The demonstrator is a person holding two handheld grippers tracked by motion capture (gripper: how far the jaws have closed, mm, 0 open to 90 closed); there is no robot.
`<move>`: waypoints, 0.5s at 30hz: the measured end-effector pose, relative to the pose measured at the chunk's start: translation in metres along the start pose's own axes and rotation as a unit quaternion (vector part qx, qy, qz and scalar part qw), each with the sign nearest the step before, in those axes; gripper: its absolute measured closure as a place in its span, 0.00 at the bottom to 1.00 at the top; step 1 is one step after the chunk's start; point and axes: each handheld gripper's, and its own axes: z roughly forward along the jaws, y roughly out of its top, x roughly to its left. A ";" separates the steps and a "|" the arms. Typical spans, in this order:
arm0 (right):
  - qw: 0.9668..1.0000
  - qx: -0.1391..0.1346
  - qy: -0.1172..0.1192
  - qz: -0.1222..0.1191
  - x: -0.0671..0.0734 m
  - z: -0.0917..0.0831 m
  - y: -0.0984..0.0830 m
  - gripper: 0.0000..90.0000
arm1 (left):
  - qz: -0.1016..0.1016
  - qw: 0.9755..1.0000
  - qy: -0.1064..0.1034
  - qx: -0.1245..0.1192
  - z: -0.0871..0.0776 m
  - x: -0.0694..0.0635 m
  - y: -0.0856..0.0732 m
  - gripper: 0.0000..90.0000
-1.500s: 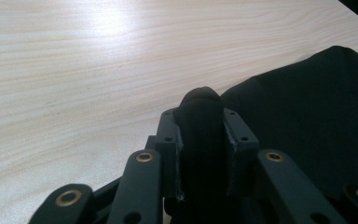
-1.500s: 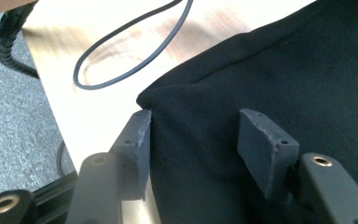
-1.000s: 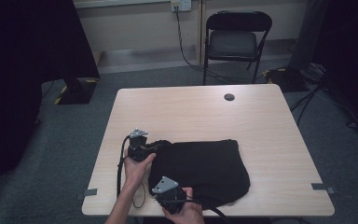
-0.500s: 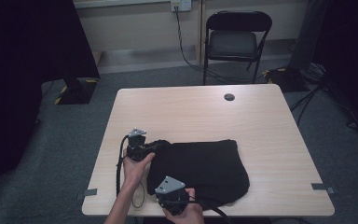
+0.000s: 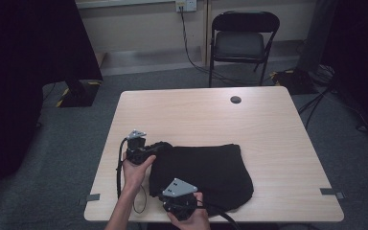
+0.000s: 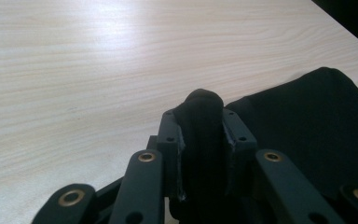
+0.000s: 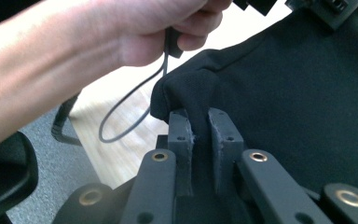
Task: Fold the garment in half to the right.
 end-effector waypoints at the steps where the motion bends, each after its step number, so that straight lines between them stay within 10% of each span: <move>1: 1.000 -0.003 0.001 0.001 0.000 0.000 0.001 0.90 | -0.001 1.000 0.000 -0.001 -0.001 0.001 0.000 0.81; 15: 1.000 -0.030 0.007 0.004 0.006 -0.006 0.016 0.90 | -0.016 1.000 0.000 -0.027 -0.018 0.007 0.007 0.81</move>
